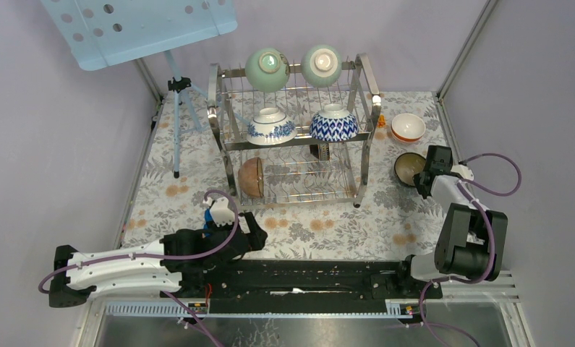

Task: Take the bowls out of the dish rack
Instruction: Place the bowl at the center of the board.

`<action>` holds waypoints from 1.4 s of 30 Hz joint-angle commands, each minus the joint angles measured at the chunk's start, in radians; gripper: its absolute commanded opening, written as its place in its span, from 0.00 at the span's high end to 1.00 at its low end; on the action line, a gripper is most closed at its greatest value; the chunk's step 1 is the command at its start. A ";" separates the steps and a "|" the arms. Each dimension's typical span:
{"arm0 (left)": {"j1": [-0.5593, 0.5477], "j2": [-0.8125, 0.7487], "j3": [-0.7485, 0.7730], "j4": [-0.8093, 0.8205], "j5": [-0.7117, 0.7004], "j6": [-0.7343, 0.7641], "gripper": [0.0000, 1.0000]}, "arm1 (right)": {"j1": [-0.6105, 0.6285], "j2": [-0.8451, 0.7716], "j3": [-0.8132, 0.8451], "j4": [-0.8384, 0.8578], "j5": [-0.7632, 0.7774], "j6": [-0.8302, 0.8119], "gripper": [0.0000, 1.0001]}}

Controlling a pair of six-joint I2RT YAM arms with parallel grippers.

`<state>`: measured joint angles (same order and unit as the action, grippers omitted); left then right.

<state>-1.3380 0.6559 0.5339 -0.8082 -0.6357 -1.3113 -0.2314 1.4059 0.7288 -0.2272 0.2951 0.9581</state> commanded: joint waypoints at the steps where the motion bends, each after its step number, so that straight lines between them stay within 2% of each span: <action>1: -0.001 -0.009 -0.002 0.027 -0.033 -0.008 0.02 | -0.005 0.021 0.072 0.083 0.004 -0.001 1.00; 11: -0.001 -0.018 -0.001 0.011 -0.040 -0.017 0.02 | -0.005 0.083 0.102 0.071 -0.027 -0.019 1.00; 21: -0.001 -0.024 0.004 0.004 -0.045 -0.014 0.02 | -0.004 0.085 0.113 0.060 -0.045 -0.049 0.80; 24: -0.001 -0.030 0.005 -0.002 -0.043 -0.018 0.02 | -0.005 0.083 0.113 0.055 -0.049 -0.057 0.70; 31: -0.002 -0.046 0.001 -0.003 -0.030 -0.022 0.02 | -0.005 0.064 0.117 0.037 -0.056 -0.068 0.63; 34: -0.001 -0.049 0.004 -0.006 -0.029 -0.021 0.02 | -0.005 0.053 0.116 0.029 -0.065 -0.078 0.54; 38: -0.002 -0.049 0.011 -0.013 -0.030 -0.012 0.01 | -0.005 0.046 0.143 0.011 -0.081 -0.114 0.28; 42: -0.002 -0.054 0.037 -0.049 -0.054 0.003 0.01 | -0.005 0.039 0.195 -0.038 -0.085 -0.158 0.20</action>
<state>-1.3380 0.6147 0.5343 -0.8291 -0.6449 -1.3182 -0.2317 1.4837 0.8482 -0.2245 0.2211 0.8551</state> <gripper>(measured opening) 0.987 0.771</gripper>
